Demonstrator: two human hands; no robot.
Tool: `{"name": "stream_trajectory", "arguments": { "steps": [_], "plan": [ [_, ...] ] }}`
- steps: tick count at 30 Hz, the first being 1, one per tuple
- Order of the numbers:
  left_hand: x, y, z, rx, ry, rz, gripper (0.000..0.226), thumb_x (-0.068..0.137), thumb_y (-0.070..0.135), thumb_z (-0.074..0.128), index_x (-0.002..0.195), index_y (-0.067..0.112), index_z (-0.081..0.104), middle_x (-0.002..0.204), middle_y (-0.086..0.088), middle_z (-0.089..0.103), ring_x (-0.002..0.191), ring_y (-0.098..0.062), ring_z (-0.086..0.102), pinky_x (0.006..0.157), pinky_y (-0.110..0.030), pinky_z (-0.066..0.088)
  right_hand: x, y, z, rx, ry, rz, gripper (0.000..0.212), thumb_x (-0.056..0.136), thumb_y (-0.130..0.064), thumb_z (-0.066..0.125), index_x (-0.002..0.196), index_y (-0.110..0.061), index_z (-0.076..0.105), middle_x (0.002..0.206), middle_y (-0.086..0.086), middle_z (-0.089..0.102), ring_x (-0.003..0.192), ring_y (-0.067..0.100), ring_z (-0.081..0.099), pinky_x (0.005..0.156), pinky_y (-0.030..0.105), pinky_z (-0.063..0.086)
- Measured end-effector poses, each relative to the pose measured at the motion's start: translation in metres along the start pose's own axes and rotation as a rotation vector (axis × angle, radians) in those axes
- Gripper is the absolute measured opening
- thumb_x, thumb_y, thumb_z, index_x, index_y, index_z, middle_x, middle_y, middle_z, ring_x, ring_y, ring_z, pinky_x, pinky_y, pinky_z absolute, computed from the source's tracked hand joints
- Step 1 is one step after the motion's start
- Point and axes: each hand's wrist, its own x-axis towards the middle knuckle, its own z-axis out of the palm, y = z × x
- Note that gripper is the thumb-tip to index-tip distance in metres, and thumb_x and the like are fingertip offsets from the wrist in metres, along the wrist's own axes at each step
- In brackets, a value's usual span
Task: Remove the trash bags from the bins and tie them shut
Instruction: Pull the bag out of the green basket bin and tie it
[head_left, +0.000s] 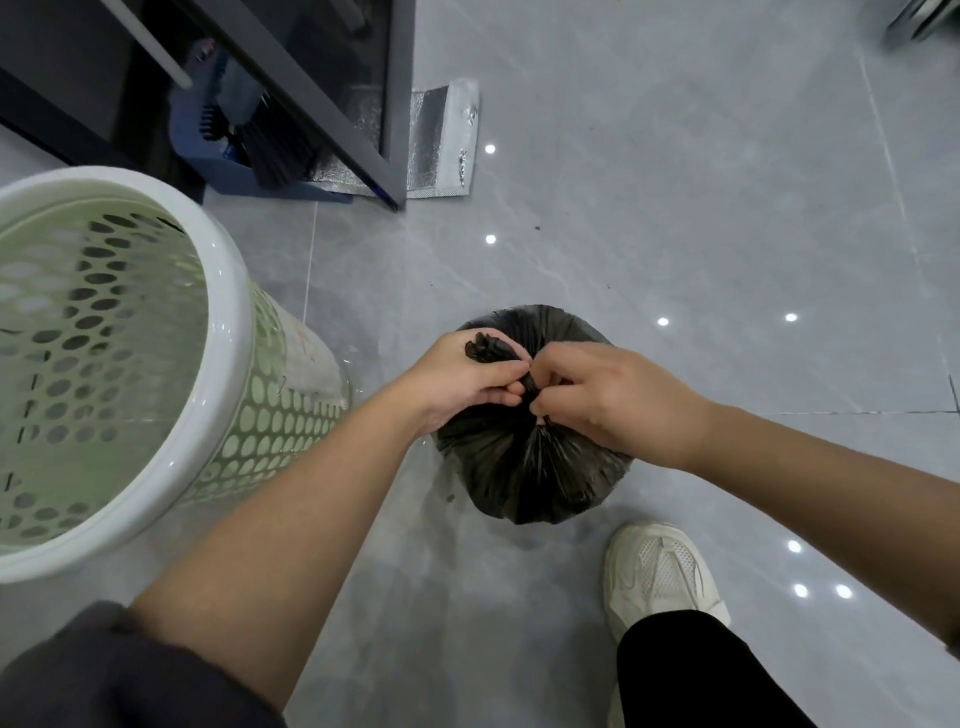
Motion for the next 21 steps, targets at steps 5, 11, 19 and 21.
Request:
{"name": "stream_trajectory", "arguments": {
  "steps": [5, 11, 19, 21],
  "plan": [
    [-0.001, -0.017, 0.011, -0.071, 0.155, 0.059, 0.012, 0.083, -0.006, 0.064, 0.080, 0.006, 0.063, 0.070, -0.008, 0.061, 0.058, -0.012, 0.062, 0.058, -0.020, 0.054, -0.005, 0.004, 0.006, 0.508, 0.084, 0.356, 0.011, 0.084, -0.024, 0.062, 0.086, -0.019, 0.071, 0.096, 0.000, 0.054, 0.089, 0.015, 0.056, 0.081, 0.034, 0.048],
    [0.002, -0.024, 0.030, -0.135, 0.260, 0.101, 0.009, 0.083, 0.001, 0.067, 0.081, 0.010, 0.067, 0.079, -0.008, 0.067, 0.075, -0.020, 0.063, 0.073, -0.030, 0.053, -0.007, -0.003, 0.007, 0.795, 0.166, 0.458, 0.010, 0.083, -0.007, 0.064, 0.087, -0.010, 0.072, 0.097, 0.003, 0.067, 0.097, 0.016, 0.063, 0.093, 0.034, 0.048],
    [-0.010, -0.011, 0.024, -0.121, 0.088, -0.009, 0.014, 0.083, -0.004, 0.065, 0.083, 0.010, 0.064, 0.075, -0.009, 0.064, 0.063, -0.015, 0.065, 0.065, -0.023, 0.058, -0.014, -0.009, 0.004, 1.012, 0.110, 0.620, 0.010, 0.079, -0.008, 0.074, 0.078, -0.018, 0.074, 0.066, -0.006, 0.065, 0.065, 0.017, 0.058, 0.068, 0.027, 0.049],
    [-0.015, -0.006, 0.021, 0.016, 0.036, -0.008, 0.015, 0.083, -0.004, 0.065, 0.084, 0.012, 0.064, 0.070, -0.007, 0.064, 0.055, -0.009, 0.063, 0.058, -0.019, 0.054, -0.015, -0.010, 0.004, 1.007, 0.068, 0.633, 0.008, 0.077, -0.008, 0.076, 0.074, -0.013, 0.070, 0.057, -0.002, 0.051, 0.058, 0.011, 0.044, 0.060, 0.021, 0.038]
  ]
}}
